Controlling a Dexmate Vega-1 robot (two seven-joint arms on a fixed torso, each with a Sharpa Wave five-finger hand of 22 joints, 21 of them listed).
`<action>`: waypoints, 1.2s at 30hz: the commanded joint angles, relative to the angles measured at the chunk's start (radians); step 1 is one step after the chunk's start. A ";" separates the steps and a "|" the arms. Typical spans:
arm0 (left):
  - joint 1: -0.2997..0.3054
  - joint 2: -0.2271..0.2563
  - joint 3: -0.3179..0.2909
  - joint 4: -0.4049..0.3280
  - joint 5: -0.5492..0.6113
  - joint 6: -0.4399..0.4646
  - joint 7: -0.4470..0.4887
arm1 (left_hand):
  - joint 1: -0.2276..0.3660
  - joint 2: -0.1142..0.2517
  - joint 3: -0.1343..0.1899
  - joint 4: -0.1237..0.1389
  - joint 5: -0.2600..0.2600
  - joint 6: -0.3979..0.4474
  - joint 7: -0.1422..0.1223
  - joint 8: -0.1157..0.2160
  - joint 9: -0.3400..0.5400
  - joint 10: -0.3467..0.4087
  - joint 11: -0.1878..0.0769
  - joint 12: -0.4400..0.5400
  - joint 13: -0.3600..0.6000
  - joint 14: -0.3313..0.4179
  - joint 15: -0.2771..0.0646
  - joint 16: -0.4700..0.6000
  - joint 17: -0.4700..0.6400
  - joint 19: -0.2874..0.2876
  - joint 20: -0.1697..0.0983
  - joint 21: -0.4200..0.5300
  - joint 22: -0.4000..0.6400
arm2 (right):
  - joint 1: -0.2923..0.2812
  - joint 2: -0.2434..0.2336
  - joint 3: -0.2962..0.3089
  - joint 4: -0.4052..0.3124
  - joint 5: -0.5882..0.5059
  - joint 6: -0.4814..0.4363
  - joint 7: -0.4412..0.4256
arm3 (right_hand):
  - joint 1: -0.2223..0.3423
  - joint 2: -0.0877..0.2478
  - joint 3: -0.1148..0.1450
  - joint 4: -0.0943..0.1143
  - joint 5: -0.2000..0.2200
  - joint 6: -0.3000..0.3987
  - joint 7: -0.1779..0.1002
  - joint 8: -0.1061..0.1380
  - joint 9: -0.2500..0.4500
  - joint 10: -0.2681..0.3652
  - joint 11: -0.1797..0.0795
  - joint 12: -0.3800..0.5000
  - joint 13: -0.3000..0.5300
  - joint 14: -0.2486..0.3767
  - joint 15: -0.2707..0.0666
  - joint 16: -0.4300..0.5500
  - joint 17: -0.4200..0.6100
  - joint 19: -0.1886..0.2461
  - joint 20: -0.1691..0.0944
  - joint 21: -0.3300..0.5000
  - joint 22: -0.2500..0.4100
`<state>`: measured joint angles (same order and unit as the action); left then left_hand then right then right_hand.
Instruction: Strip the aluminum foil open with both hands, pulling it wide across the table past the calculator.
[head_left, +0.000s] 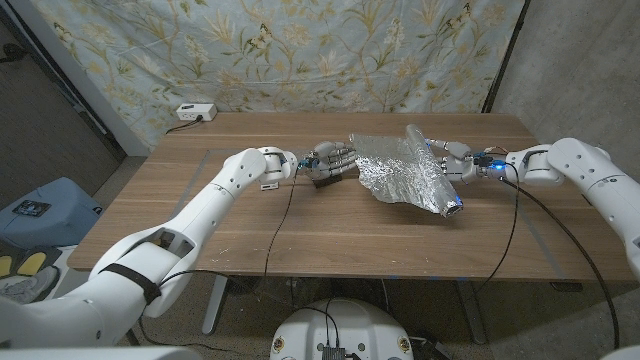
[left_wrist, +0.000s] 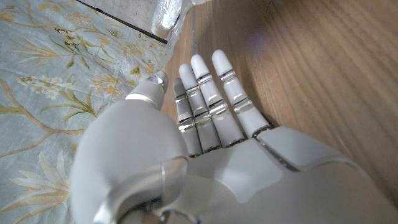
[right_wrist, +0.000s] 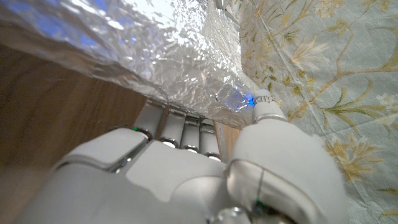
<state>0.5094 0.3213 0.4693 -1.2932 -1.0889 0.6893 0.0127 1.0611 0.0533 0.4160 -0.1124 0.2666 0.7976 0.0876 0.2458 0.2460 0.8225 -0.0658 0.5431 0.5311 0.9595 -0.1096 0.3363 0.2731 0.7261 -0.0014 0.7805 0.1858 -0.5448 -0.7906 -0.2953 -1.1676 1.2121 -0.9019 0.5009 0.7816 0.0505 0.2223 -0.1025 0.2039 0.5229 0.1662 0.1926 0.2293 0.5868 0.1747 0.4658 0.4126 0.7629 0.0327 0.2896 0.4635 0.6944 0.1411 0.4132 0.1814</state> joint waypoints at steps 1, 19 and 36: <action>-0.006 0.027 0.009 0.000 -0.023 0.030 -0.088 | -0.041 -0.011 -0.017 0.011 -0.008 -0.058 0.016 -0.026 -0.005 -0.044 0.012 -0.030 -0.006 -0.023 0.015 -0.008 0.008 -0.018 0.012 0.000 0.001 | 0.013 0.004 -0.008 0.008 -0.010 -0.016 -0.004 | 0.004 0.011 0.006 -0.007 0.010 -0.001 0.045 0.004 0.000 0.011 -0.001 -0.004 0.002 0.009 -0.001 -0.002 -0.001 0.009 -0.005 -0.007 0.002; -0.040 0.050 0.049 0.037 -0.018 0.070 -0.235 | -0.136 -0.041 -0.050 0.027 -0.028 -0.203 0.049 -0.067 -0.024 -0.145 0.070 -0.101 -0.021 -0.070 0.065 -0.042 -0.014 -0.048 0.047 -0.013 -0.003 | 0.021 0.007 -0.008 0.000 -0.017 -0.020 -0.018 | 0.008 0.019 0.010 -0.012 0.010 0.001 0.046 0.007 -0.008 0.017 -0.001 -0.009 0.004 0.014 -0.001 -0.002 -0.002 0.019 -0.006 -0.009 0.002; -0.113 -0.022 0.103 0.177 0.049 0.038 -0.363 | -0.150 -0.049 -0.047 0.013 -0.032 -0.269 0.050 -0.064 -0.034 -0.209 0.089 -0.144 -0.025 -0.144 0.116 -0.083 -0.033 -0.081 0.075 -0.031 -0.003 | 0.033 0.018 -0.006 0.008 -0.017 -0.011 -0.014 | 0.008 0.027 0.013 -0.015 0.009 0.004 0.046 0.009 -0.014 0.022 -0.004 -0.014 0.006 0.018 -0.004 -0.002 -0.003 0.028 -0.009 -0.012 0.002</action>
<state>0.4379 0.3410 0.5449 -1.1964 -1.0791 0.7546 -0.2765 0.9166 0.0093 0.3654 -0.0899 0.2359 0.5353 0.1390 0.1809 0.2100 0.6228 0.0234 0.4042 0.5050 0.8262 0.0020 0.2587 0.2412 0.6533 0.0715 0.7515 0.1811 -0.5199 -0.7797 -0.3032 -1.1643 1.1958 -0.9199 0.4859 0.7878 0.0682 0.2295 -0.1148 0.2117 0.5230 0.1663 0.1966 0.2136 0.5998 0.1693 0.4548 0.4153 0.7702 0.0328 0.2857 0.4589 0.7160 0.1337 0.4025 0.1815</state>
